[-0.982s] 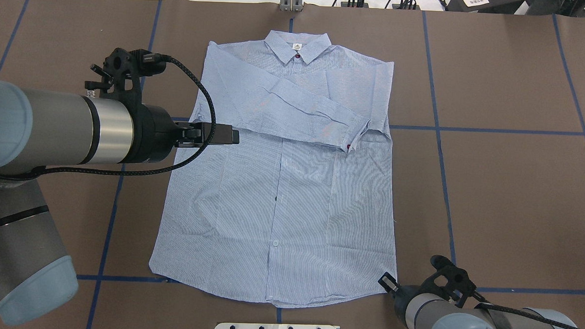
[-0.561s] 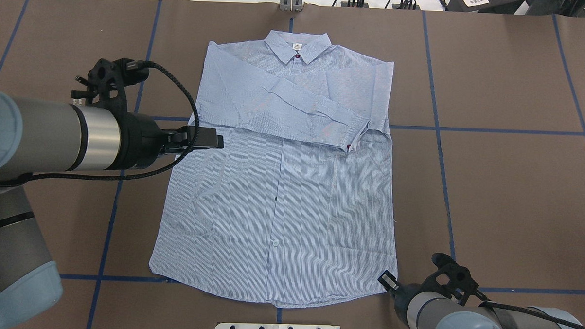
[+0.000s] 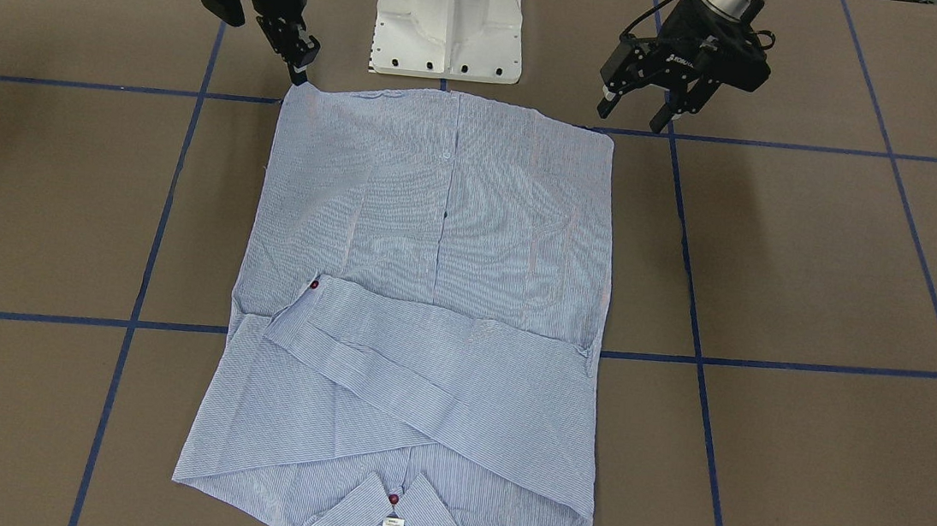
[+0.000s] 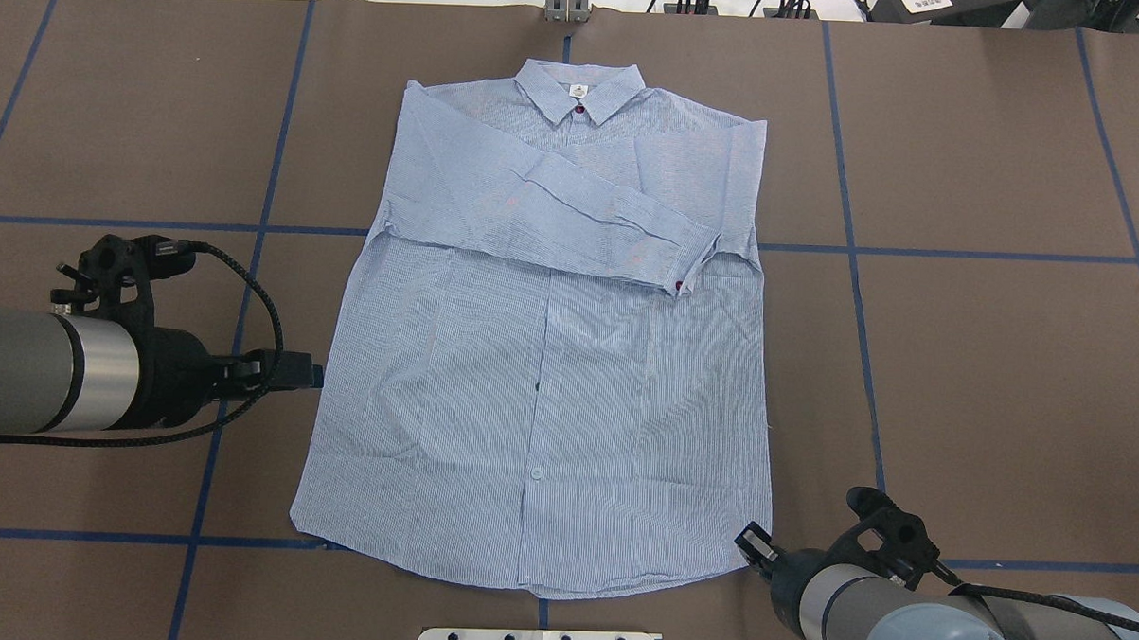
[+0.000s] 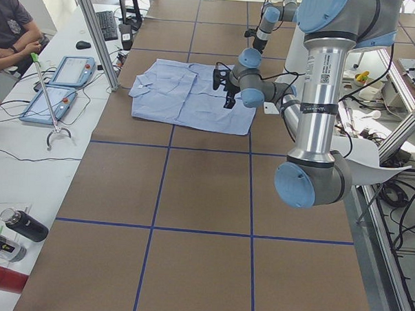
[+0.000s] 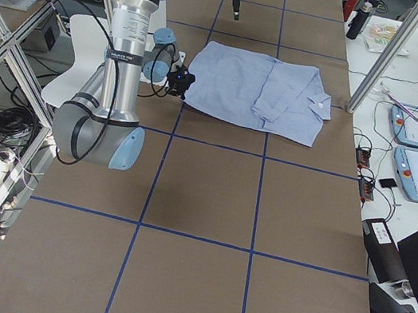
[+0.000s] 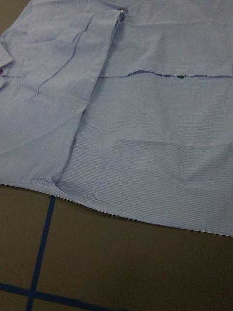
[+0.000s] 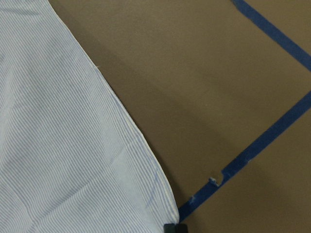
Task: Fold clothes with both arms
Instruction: 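Lower the left gripper to the shirt's side edge near the hem, then grasp the hem corners with both grippers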
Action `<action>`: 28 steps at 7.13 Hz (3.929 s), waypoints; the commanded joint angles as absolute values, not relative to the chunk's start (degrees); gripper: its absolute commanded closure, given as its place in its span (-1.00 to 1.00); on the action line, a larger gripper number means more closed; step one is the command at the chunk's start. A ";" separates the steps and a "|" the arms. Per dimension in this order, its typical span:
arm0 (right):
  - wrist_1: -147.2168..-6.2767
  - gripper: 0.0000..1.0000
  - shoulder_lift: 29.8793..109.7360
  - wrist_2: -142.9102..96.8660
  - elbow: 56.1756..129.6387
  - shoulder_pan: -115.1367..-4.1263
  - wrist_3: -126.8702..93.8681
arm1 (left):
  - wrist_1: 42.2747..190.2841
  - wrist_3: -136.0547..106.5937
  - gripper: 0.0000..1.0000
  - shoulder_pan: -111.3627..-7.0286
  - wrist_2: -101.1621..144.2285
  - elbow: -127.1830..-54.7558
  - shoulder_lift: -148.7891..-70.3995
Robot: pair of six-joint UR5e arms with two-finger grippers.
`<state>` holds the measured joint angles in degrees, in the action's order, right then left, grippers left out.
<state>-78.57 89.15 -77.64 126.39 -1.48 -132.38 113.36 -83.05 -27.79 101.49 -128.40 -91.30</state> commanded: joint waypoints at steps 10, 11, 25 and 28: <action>-78.49 1.00 94.48 -78.22 128.32 -1.32 -131.57 | 111.18 -91.76 -0.51 -16.17 97.30 -120.42 -92.28; -78.49 1.00 94.40 -78.22 128.32 -1.32 -131.57 | 111.18 -92.11 -0.42 -16.17 97.21 -118.41 -93.76; -78.40 1.00 94.31 -78.22 128.06 -0.88 -131.57 | 111.09 -92.29 0.32 -13.54 99.76 -115.31 -94.66; -78.40 1.00 94.31 -78.22 128.49 -1.05 -131.57 | 111.18 -92.29 1.00 -13.71 101.24 -116.27 -94.48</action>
<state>-78.40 94.31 -78.22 128.14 -0.98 -131.57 111.11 -92.26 -13.57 100.14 -115.59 -94.56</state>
